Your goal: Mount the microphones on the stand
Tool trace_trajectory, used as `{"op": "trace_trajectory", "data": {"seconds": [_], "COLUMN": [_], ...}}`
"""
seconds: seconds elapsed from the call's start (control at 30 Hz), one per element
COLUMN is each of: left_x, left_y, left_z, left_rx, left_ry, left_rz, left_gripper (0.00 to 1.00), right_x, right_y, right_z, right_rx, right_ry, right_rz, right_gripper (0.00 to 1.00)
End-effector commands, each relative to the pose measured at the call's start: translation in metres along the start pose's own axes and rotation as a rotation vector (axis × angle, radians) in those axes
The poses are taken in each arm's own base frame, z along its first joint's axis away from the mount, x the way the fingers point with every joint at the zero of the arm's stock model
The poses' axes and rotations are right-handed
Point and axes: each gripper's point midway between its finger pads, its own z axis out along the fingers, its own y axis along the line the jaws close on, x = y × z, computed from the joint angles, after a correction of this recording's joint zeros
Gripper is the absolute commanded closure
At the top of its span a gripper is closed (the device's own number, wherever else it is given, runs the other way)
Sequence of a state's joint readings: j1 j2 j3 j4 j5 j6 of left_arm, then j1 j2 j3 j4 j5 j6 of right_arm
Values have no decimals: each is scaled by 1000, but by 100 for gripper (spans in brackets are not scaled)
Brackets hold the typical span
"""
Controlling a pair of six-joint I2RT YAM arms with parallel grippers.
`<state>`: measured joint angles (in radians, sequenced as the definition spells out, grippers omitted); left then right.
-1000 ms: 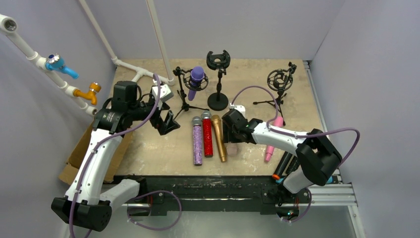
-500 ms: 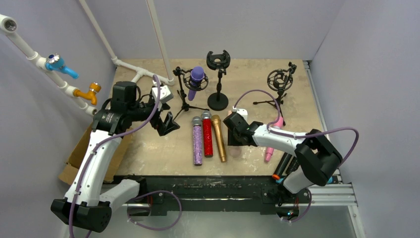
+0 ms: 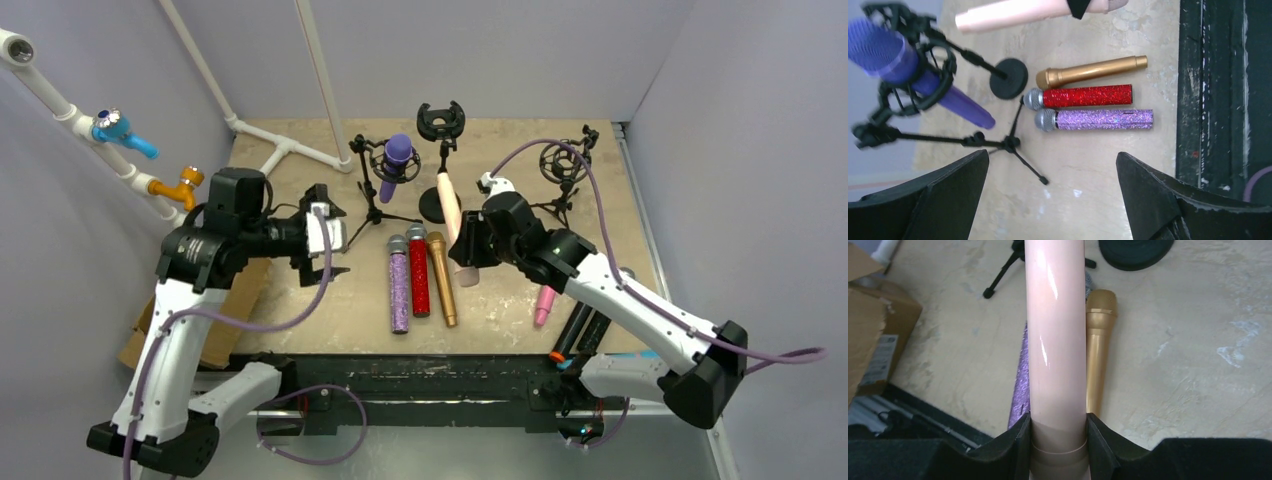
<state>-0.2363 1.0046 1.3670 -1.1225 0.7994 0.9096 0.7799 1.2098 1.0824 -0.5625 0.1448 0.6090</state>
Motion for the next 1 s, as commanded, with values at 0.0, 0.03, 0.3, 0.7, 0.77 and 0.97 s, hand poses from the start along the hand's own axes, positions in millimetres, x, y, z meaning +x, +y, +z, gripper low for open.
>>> {"op": "trace_trajectory", "data": {"seconds": [0.0,0.03,0.3,0.7,0.77,0.97], "left_x": [-52,-62,-97,-145,-151,-147], "left_y": [-20,-15,-23,-2,5,23], "left_z": [-27,-27,-23,20,24,29], "left_rx": [-19,-61,-213,-391,-420,-440], "left_ry": [-111,-141,-254,-249,-237,-145], "left_rz": [477,557,1202,1552,1566,1531], "left_gripper": [0,0,0,0,0,2], "right_x": [-5,-8,-30,-63,-64,-61], "right_y": [29,34,88,148,154,161], "right_z": [-41,-50,-113,-145,-145,-144], "right_rx": [-174,-204,-509,-770,-796,-834], "right_ry": [23,17,-23,-51,-47,-22], "right_rz": [-53,-55,-93,-122,-131,-155], "right_gripper": [97,97,96,95,95,96]}}
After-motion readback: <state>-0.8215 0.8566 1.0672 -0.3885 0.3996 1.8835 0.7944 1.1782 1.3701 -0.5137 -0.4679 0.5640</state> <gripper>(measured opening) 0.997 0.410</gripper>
